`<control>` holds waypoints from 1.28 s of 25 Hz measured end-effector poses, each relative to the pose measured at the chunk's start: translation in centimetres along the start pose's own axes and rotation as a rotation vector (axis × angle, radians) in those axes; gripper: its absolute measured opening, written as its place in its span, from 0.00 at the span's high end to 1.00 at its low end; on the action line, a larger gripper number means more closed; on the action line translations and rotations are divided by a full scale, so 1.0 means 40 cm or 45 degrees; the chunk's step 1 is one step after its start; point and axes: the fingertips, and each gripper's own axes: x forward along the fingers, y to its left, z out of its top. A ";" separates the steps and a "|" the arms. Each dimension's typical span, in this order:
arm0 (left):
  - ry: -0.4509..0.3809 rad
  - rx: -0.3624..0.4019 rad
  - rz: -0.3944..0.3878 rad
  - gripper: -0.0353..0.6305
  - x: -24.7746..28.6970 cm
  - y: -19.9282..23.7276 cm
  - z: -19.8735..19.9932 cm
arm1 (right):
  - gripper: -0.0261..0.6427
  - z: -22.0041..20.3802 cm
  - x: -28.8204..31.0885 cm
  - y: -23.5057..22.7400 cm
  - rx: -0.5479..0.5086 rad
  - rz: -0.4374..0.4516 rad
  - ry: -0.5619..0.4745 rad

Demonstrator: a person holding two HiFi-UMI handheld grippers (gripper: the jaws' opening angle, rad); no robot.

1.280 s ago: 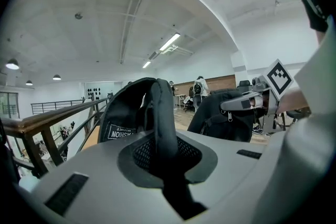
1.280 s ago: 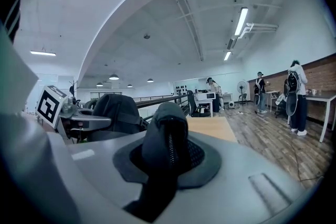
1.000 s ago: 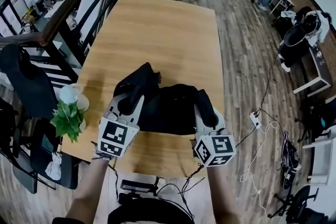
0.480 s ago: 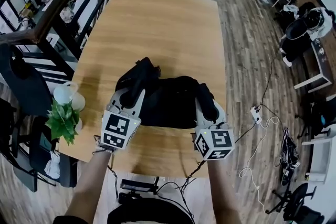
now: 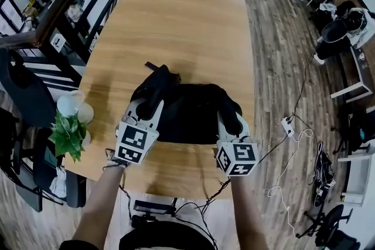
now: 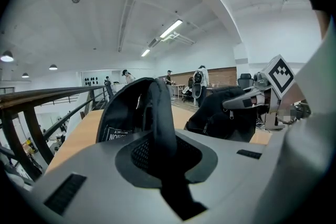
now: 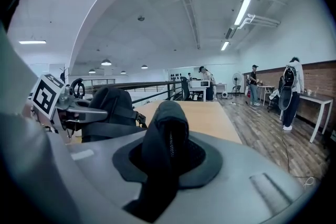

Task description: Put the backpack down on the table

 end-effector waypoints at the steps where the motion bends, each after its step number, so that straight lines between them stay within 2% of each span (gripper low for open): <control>1: 0.003 0.003 0.005 0.89 0.003 0.001 -0.005 | 0.83 -0.008 0.003 0.001 -0.002 0.001 0.007; 5: 0.010 0.004 0.017 0.88 0.011 0.007 -0.022 | 0.81 -0.034 0.015 0.001 0.008 0.008 0.039; 10: -0.006 0.034 0.011 0.77 0.016 0.015 -0.022 | 0.65 -0.053 0.025 0.011 0.019 0.043 0.076; 13: -0.005 0.009 0.006 0.70 0.010 0.021 -0.022 | 0.60 -0.051 0.024 0.019 0.014 0.050 0.078; 18: -0.052 -0.061 0.045 0.68 -0.028 0.047 0.003 | 0.57 -0.025 0.005 0.016 0.008 0.029 0.047; 22: -0.072 -0.074 0.063 0.68 -0.065 0.047 0.027 | 0.57 0.009 -0.026 0.016 0.017 0.026 0.006; 29: -0.086 -0.007 0.056 0.82 -0.145 0.002 0.069 | 0.58 0.043 -0.102 0.037 -0.020 0.013 -0.028; 32: -0.131 0.025 0.066 0.90 -0.180 -0.014 0.098 | 0.71 0.057 -0.139 0.044 -0.050 -0.014 -0.052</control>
